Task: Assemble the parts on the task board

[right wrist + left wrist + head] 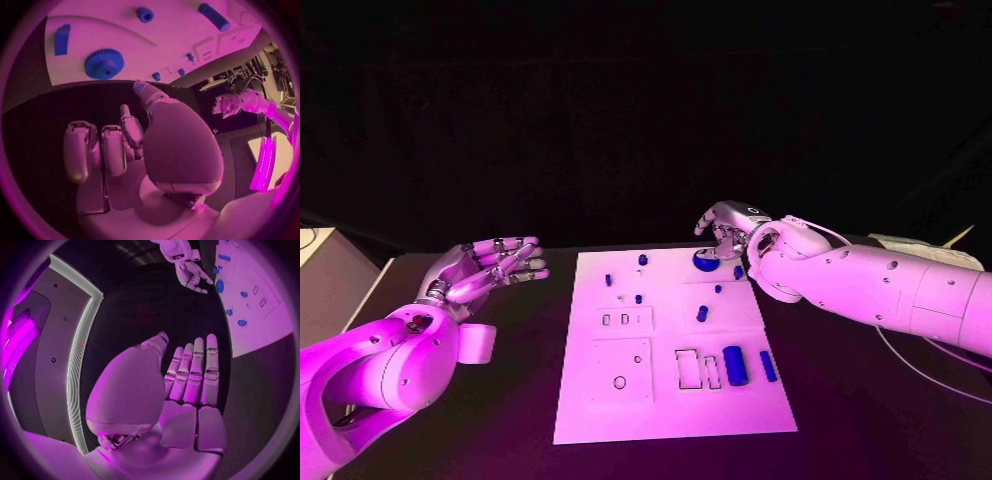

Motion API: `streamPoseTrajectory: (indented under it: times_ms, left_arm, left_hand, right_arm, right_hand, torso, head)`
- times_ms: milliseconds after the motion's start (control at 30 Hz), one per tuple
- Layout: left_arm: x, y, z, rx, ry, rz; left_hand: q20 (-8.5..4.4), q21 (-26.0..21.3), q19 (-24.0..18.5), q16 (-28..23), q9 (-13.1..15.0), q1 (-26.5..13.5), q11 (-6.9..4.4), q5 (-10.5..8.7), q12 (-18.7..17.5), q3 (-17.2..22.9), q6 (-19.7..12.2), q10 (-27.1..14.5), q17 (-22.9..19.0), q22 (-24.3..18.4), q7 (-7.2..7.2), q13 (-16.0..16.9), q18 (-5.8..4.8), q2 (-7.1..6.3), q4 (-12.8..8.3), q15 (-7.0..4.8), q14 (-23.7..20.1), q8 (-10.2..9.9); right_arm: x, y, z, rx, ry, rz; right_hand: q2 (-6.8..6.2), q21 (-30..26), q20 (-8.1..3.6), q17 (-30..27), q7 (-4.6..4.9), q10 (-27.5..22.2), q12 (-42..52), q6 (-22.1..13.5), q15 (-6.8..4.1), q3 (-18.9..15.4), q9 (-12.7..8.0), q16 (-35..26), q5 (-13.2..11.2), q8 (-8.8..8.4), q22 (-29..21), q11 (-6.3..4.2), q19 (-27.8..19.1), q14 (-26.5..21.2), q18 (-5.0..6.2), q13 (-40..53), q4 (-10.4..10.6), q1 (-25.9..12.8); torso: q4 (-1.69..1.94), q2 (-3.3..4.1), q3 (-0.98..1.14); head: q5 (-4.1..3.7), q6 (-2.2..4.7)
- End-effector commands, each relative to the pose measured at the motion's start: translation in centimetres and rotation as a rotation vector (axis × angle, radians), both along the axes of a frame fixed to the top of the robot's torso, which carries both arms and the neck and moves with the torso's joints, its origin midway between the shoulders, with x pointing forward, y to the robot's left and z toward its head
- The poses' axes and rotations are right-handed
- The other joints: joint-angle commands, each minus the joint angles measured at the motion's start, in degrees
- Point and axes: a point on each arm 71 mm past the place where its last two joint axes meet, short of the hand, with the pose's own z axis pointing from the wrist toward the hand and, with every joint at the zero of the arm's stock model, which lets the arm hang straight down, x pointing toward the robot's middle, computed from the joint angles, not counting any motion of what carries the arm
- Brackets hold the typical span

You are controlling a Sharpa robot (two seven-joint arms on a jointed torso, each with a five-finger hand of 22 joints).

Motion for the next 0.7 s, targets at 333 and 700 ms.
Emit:
streamPoseTrajectory:
  times_ms: [333, 700]
  left_arm:
    - [0.0, -0.3, 0.0, -0.009, -0.008, -0.02]
    - [0.0, -0.2, 0.0, -0.008, -0.007, -0.019]
  left_hand:
    - [0.32, 0.2, -0.1, 0.2, -0.1, 0.0, 0.12, -0.22, -0.4, 0.3, -0.3, 0.2, 0.1, -0.1, 0.92, 0.0, 0.28, -0.5, 0.1, 0.1, -0.4, -0.2]
    - [0.32, 0.2, -0.1, 0.2, -0.1, 0.0, 0.12, -0.22, -0.4, 0.3, -0.3, 0.2, 0.1, -0.1, 0.92, 0.0, 0.28, -0.5, 0.1, 0.1, -0.4, -0.2]
  right_arm:
    - [0.4, -1.1, -1.1, -0.041, 0.142, -0.061]
    - [1.0, -1.2, -1.3, -0.051, 0.126, -0.1]
  right_hand:
    - [1.28, 5.0, 1.46, 14.8, 0.73, 6.2, 15.8, -2.0, 1.39, -5.6, 0.0, 4.9, 2.6, 1.71, 11.7, 1.08, 4.6, 5.8, -2.18, 17.0, 3.4, 0.2]
    - [1.69, 5.2, 1.52, 15.0, 0.71, 6.2, 15.8, -1.8, 1.43, -5.7, 0.1, 5.0, 3.5, 2.02, 12.0, 1.09, 4.7, 5.9, -2.25, 17.0, 3.8, 0.5]
  torso:
    - [0.07, 0.03, -0.06]
    - [0.15, -0.06, -0.16]
  head:
    - [-0.23, -0.55]
    - [-0.2, -0.84]
